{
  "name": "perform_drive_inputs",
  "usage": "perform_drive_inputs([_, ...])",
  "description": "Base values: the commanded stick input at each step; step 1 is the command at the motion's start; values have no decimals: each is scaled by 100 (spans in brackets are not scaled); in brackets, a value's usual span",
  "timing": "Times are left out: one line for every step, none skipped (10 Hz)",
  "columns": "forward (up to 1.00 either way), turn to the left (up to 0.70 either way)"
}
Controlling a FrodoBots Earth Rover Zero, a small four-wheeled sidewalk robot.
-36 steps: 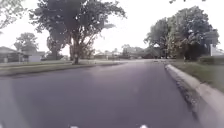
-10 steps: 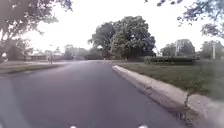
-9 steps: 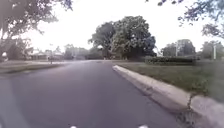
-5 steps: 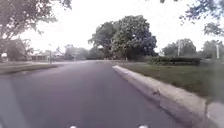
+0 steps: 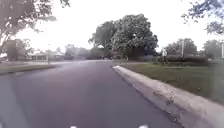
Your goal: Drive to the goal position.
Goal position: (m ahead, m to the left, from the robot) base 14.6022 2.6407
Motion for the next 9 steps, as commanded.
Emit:
perform_drive_inputs([100, 0])
perform_drive_inputs([100, 0])
perform_drive_inputs([100, 0])
perform_drive_inputs([100, 0])
perform_drive_inputs([100, 0])
perform_drive_inputs([100, 0])
perform_drive_inputs([100, 0])
perform_drive_inputs([100, 0])
perform_drive_inputs([100, 10])
